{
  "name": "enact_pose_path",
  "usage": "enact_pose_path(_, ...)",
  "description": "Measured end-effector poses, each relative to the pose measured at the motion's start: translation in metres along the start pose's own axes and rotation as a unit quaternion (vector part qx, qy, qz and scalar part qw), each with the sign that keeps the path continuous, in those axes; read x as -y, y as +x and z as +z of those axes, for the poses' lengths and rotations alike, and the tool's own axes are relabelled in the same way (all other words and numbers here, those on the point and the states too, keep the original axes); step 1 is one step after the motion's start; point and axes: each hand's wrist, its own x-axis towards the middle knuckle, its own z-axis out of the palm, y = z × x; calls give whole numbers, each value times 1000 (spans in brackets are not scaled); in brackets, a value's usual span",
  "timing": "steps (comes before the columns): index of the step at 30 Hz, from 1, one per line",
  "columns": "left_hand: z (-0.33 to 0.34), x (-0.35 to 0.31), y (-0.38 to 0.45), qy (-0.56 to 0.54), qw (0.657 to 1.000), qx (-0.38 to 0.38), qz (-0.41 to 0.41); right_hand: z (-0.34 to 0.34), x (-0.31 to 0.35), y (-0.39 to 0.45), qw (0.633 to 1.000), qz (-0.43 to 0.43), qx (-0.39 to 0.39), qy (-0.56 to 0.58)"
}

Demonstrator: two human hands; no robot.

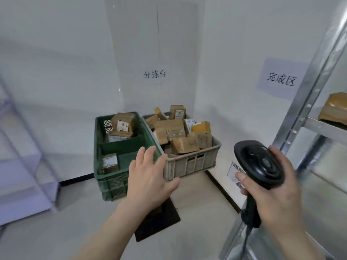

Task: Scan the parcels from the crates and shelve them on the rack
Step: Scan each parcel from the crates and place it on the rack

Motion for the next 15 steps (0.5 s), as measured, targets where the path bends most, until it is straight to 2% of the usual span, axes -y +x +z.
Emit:
enact_pose_path(9, 23, 55, 80, 35, 991, 13, -126, 107, -47, 95, 986, 7, 162, 37)
enact_pose_path(15, 40, 94, 111, 59, 981, 24, -184, 169, -73, 139, 974, -1, 216, 62)
